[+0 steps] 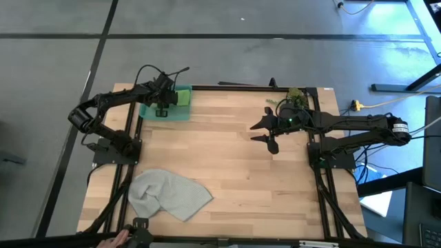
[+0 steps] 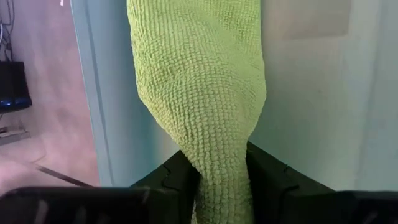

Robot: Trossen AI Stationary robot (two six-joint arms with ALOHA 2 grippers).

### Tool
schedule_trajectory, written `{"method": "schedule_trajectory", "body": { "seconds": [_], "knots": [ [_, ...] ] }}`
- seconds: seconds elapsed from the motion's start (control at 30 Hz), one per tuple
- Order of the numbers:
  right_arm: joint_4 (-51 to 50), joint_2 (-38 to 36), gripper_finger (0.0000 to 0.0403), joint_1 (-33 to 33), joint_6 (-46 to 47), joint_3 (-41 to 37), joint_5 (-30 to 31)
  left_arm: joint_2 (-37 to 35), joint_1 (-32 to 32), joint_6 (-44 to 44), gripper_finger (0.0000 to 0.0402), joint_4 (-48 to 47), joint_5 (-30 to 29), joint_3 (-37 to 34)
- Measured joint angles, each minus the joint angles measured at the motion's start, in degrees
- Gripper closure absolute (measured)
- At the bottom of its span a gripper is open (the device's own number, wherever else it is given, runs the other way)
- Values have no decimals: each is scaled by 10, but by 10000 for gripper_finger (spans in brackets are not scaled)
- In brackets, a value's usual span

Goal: Roll microfiber towels into tight, uniform cylinder then place into a basket
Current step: Put the rolled green towel into the light blue bin

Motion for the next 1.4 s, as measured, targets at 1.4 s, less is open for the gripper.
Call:
{"method": "schedule_trajectory", "body": {
  "seconds": [1.4],
  "knots": [
    [5,0,195,0,-30,0,195,0,1,-24,294,3,-23,0]
  ]
}}
